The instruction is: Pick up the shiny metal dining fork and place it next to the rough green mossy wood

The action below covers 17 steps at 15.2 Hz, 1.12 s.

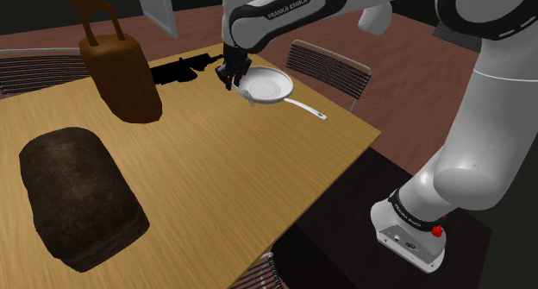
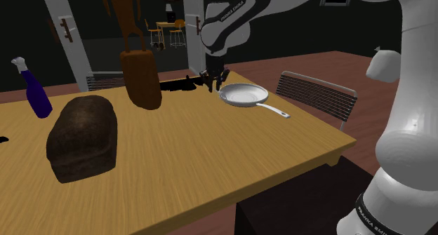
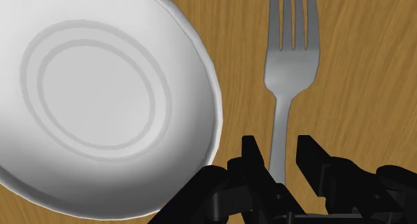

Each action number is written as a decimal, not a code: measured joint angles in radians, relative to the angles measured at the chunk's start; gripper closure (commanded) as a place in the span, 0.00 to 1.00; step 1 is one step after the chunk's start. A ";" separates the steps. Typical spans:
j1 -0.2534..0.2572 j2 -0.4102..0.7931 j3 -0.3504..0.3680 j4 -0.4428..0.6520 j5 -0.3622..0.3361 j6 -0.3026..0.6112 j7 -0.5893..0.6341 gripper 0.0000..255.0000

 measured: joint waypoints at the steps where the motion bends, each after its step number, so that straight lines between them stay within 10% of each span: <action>1: 0.001 0.008 -0.001 -0.004 -0.003 0.011 0.003 1.00; 15: 0.008 0.060 -0.013 -0.042 -0.027 0.101 0.020 1.00; 16: 0.008 0.060 -0.013 -0.042 -0.027 0.101 0.020 0.00; 17: 0.008 0.060 -0.013 -0.042 -0.027 0.101 0.020 0.00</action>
